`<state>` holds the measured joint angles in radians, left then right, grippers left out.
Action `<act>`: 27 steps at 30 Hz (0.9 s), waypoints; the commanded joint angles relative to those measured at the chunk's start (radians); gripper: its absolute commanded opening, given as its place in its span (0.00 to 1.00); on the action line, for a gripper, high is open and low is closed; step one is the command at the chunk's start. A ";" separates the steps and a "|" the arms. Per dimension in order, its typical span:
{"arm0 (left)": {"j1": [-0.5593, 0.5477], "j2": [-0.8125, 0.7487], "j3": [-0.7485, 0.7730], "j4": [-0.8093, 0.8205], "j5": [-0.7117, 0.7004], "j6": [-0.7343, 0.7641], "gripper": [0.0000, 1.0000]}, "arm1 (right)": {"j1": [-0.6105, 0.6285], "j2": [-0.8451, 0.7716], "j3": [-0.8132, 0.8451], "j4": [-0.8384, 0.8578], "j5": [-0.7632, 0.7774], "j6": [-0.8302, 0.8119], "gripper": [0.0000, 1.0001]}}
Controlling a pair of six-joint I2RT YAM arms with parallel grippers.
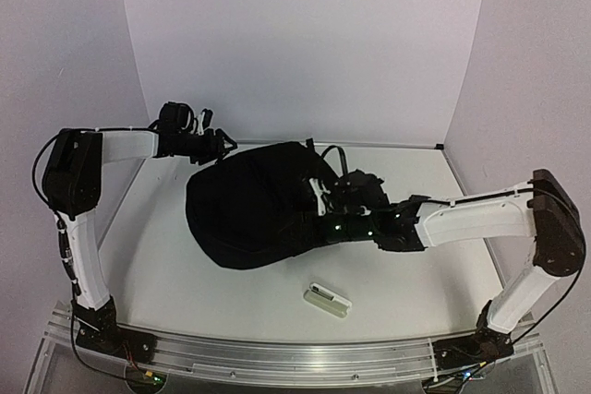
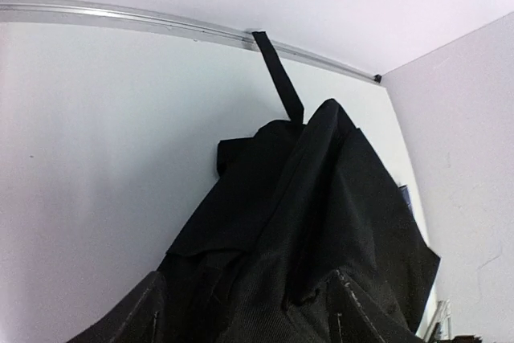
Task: Pack the student bag
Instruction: Adjust the student bag at the center of the board.
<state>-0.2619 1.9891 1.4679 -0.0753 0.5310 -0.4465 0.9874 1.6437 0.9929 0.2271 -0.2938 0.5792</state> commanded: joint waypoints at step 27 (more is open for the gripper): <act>-0.034 -0.638 -0.731 -0.133 -0.093 -0.321 0.38 | -0.451 0.330 0.391 -0.255 -0.197 -0.301 0.10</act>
<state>-0.2917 1.2853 0.7423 -0.3832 0.3674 -0.7258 0.5260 1.9938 1.3876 -0.0279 -0.3838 0.2848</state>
